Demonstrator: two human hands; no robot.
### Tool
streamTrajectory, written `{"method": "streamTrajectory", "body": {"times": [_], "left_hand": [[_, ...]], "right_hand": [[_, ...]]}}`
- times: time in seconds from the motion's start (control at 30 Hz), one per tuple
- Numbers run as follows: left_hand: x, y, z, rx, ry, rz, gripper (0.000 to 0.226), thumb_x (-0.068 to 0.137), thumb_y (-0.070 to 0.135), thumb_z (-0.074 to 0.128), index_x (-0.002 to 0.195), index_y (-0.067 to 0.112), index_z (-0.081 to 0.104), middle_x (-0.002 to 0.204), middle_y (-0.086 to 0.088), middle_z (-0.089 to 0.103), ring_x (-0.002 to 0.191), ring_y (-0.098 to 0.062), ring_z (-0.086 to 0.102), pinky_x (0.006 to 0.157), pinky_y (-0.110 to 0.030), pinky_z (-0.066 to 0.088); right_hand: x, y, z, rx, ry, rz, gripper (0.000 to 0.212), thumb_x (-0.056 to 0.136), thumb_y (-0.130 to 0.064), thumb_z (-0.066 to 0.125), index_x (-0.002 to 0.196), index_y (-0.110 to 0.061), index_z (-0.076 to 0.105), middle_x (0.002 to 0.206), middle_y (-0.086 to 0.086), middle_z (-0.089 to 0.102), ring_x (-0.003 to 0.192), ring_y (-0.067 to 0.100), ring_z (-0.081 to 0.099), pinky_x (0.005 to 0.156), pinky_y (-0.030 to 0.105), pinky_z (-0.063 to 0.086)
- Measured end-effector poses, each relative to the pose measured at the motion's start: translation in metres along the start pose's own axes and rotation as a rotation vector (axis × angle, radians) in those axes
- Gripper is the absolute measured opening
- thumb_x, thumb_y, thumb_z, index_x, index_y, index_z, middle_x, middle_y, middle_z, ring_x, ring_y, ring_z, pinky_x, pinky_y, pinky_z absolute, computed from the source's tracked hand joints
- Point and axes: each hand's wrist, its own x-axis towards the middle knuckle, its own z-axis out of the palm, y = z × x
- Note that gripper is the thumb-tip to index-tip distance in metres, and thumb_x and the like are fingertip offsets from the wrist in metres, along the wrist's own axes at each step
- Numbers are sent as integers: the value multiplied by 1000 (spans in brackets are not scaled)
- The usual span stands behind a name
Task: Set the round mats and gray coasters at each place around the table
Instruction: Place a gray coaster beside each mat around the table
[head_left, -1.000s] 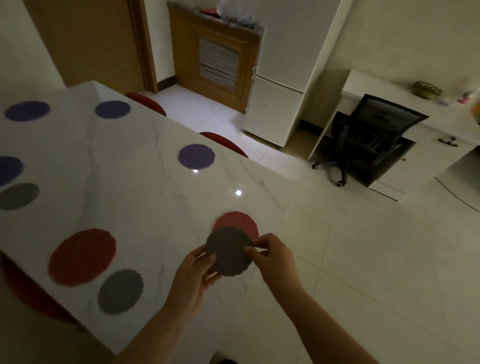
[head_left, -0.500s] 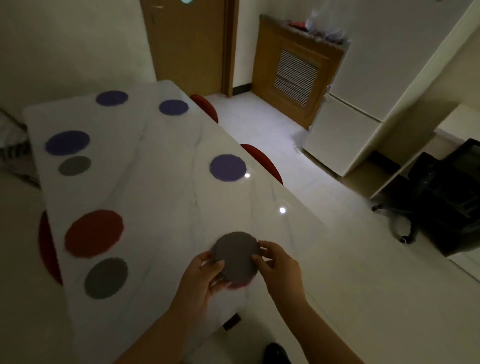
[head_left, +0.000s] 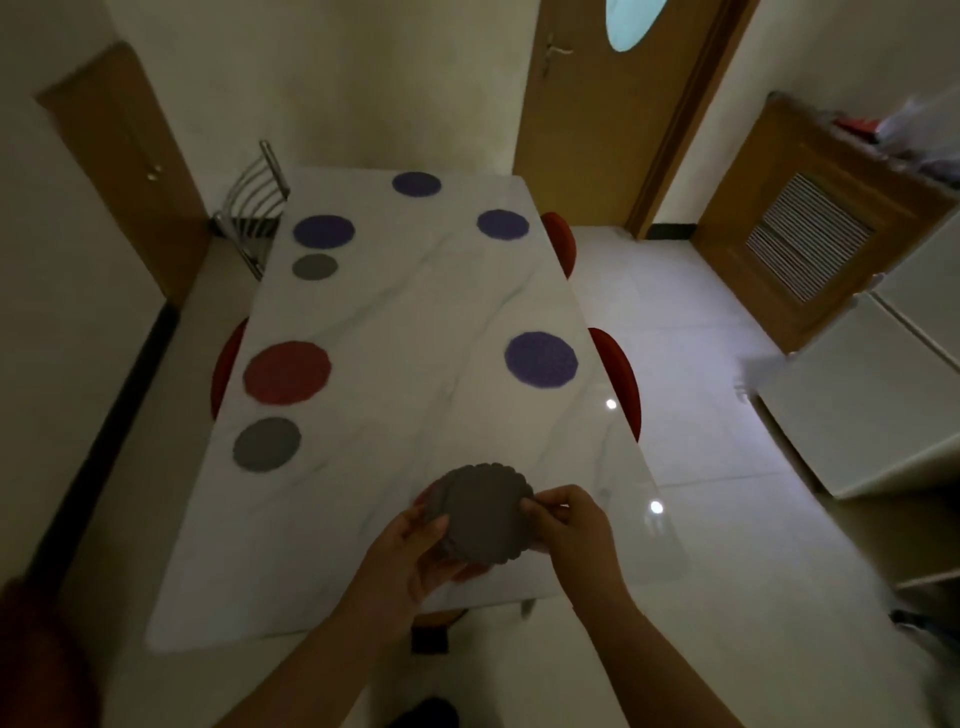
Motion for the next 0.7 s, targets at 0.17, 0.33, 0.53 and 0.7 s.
{"method": "streamTrajectory", "body": {"times": [0.17, 0.33, 0.53, 0.7], "left_hand": [[8, 5, -1, 45, 46, 34, 35, 76, 10, 65, 110, 4, 59, 96, -12, 76, 84, -25, 74, 60, -31, 59], [17, 14, -11, 27, 112, 105, 41, 75, 14, 67, 115, 6, 59, 100, -9, 76, 87, -21, 73, 66, -30, 60], [24, 25, -26, 11, 174, 127, 25, 90, 6, 57, 115, 8, 59, 104, -8, 74, 87, -19, 73, 67, -30, 61], [24, 28, -34, 31, 205, 121, 26, 90, 7, 57, 116, 8, 58, 97, -4, 77, 85, -19, 73, 67, -31, 61]], "right_hand": [[15, -3, -3, 106, -24, 0, 8, 87, -15, 64, 85, -9, 59, 86, 12, 65, 83, 25, 66, 71, 34, 59], [38, 9, -21, 329, 78, 129, 14, 89, -13, 62, 94, -1, 58, 92, 14, 64, 85, 25, 67, 64, 26, 58], [63, 64, -34, 100, 199, 256, 18, 88, -12, 61, 100, 1, 60, 96, 16, 63, 91, 30, 63, 75, 33, 53], [70, 98, -30, -100, 168, 339, 19, 88, -14, 62, 102, -1, 59, 100, 17, 63, 94, 30, 61, 90, 45, 52]]}}
